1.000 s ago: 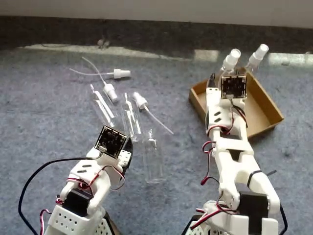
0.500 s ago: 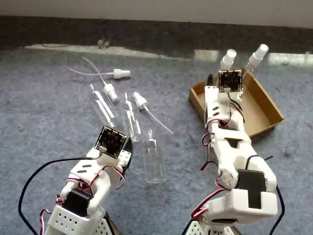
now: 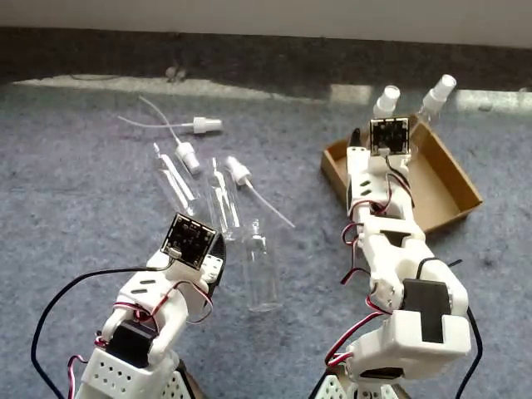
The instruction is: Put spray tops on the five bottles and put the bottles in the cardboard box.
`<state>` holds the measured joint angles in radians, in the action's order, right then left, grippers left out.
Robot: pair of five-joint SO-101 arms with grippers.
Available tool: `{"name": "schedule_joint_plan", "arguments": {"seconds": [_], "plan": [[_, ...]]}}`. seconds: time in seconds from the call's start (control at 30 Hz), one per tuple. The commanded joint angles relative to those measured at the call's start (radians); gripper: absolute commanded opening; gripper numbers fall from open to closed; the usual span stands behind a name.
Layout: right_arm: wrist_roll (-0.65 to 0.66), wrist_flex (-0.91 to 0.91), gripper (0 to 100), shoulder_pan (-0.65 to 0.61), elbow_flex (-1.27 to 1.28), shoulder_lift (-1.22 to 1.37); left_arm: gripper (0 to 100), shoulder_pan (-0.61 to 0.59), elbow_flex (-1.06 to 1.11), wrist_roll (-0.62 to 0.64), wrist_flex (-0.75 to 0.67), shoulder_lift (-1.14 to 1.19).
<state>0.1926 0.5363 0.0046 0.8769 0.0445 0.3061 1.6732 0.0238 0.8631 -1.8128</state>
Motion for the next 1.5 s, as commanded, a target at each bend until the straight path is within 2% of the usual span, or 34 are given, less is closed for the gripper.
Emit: {"name": "schedule_joint_plan", "arguments": {"seconds": [0.0,0.13,0.4,0.53,0.77,1.13,1.33,1.47], "plan": [[-0.002,0.030,10.5,-0.018,-0.059,-0.022,2,-0.013,0.021,-0.009,-0.023,-0.002],[-0.002,0.030,10.5,-0.012,-0.064,-0.059,2,-0.013,0.021,-0.009,-0.026,-0.002],[0.000,0.008,10.4,-0.064,-0.045,-0.332,2,-0.005,0.021,-0.009,-0.028,-0.002],[-0.002,-0.159,10.4,-0.096,-0.022,-0.467,2,0.008,0.021,-0.006,-0.028,-0.002],[-0.003,-0.397,10.4,-0.220,0.016,-0.743,2,0.211,0.021,-0.003,-0.025,-0.002],[-0.008,-0.607,10.4,-0.401,0.168,-1.026,1,0.216,0.013,-0.003,-0.031,-0.002],[-0.009,-0.704,10.3,-0.504,0.232,-1.132,1,0.220,0.021,0.000,-0.107,-0.002],[-0.009,-0.759,10.2,-0.573,0.254,-1.196,1,0.214,0.021,0.150,-0.157,-0.002]]}}
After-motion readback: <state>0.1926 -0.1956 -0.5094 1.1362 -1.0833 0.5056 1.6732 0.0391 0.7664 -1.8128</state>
